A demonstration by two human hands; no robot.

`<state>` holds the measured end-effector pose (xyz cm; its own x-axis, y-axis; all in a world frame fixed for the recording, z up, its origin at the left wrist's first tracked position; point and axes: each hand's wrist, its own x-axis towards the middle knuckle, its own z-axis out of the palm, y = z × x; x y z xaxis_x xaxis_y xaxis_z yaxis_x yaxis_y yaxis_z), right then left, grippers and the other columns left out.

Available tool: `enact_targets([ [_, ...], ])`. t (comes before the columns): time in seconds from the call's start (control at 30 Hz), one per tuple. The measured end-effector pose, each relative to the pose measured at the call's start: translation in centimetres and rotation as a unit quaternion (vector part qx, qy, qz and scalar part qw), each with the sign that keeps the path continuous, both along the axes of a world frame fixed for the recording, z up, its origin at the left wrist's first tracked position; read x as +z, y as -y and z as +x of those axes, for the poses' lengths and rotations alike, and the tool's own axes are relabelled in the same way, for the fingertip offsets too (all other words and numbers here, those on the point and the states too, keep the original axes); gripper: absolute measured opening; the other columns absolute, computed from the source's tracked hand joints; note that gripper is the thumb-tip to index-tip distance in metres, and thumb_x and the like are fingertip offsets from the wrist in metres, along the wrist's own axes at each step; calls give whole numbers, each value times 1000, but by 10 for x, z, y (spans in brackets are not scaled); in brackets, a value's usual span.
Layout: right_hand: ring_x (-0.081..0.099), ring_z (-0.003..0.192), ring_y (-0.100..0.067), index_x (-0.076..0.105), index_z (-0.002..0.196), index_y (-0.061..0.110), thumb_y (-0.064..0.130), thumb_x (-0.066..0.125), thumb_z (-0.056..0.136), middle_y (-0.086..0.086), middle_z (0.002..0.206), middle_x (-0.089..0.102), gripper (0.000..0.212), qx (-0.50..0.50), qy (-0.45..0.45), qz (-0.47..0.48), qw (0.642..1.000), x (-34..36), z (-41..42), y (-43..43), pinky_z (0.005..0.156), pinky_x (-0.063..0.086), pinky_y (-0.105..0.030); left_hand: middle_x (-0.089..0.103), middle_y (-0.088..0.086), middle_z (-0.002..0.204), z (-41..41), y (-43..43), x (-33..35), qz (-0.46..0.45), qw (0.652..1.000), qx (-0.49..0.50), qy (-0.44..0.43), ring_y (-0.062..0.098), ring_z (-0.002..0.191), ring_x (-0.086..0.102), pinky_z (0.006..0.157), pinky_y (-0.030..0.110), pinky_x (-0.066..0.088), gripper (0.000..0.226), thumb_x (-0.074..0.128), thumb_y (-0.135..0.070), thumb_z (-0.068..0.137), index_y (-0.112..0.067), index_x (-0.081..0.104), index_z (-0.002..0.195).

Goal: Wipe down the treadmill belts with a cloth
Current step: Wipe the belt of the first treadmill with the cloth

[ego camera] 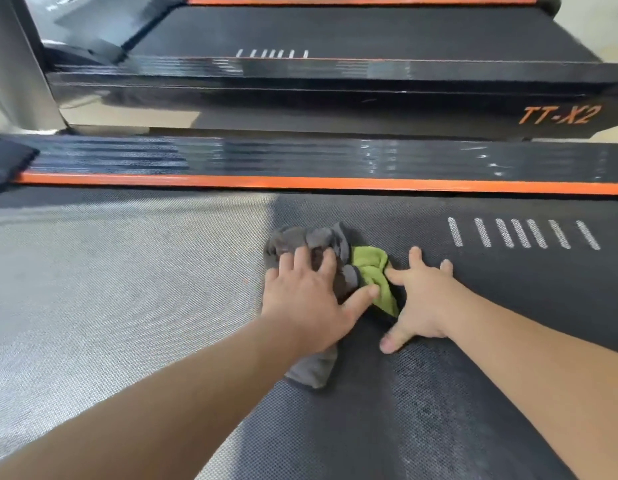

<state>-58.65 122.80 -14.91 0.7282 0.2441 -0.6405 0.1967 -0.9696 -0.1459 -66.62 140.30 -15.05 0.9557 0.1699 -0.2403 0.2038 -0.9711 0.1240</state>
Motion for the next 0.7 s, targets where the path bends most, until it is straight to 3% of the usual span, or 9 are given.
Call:
enact_targets([
  [0.13, -22, 151, -47, 13, 160, 48, 55, 99, 46, 9, 166, -30, 143, -12, 0, 4, 1000, -1, -1, -1, 113, 26, -75, 17, 10, 166, 20, 9, -15, -12, 997, -63, 33, 33, 152, 18, 123, 53, 19, 79, 39, -70, 97, -27, 22, 161],
  [0.27, -25, 151, -47, 6, 159, 52, 54, 99, 49, 10, 164, -33, 144, -17, -13, 4, 1000, 0, -1, -1, 114, 24, -76, 34, 4, 158, 53, -38, -22, -35, 987, -145, 67, 27, 147, 34, 117, 41, 34, 63, 56, -45, 98, -29, 38, 156],
  [0.37, -27, 150, -47, -5, 156, 56, 52, 99, 53, 8, 165, -33, 147, -14, -20, 2, 1000, 2, 0, -2, 114, 22, -78, 38, 8, 154, 87, -77, -12, -15, 998, -20, 54, 31, 146, 33, 117, 41, 30, 56, 50, -42, 100, -29, 41, 154],
  [0.47, -27, 149, -48, -5, 156, 56, 51, 99, 53, 7, 166, -31, 147, -12, -16, -1, 1000, 2, 1, -2, 114, 22, -77, 35, 4, 162, 92, -58, -3, -117, 991, 65, 26, 28, 150, 29, 119, 38, 24, 51, 42, -45, 104, -30, 44, 153],
  [0.57, -21, 151, -50, 13, 160, 48, 57, 99, 41, -3, 172, -6, 147, -32, -21, 3, 999, -5, 4, -2, 118, 20, -72, 50, -2, 154, 54, -11, -6, -196, 975, -64, 79, 23, 144, 43, 117, 30, 32, 49, 44, -47, 99, -31, 59, 143],
  [0.63, -16, 152, -50, 25, 159, 39, 62, 97, 33, -11, 171, 10, 147, -44, -24, -6, 999, -8, 5, -1, 120, 20, -68, 47, -6, 157, 27, -5, -9, -204, 965, -149, 69, 15, 147, 37, 120, 24, 24, 50, 49, -46, 101, -33, 54, 149],
  [0.7, -21, 152, -46, 26, 160, 38, 59, 98, 40, -5, 172, 8, 141, -34, -13, 1, 999, -6, 3, 0, 119, 22, -69, 48, -8, 156, 30, -29, -11, -166, 965, -188, 77, 13, 145, 39, 116, 18, 22, 46, 51, -42, 103, -32, 54, 148],
])
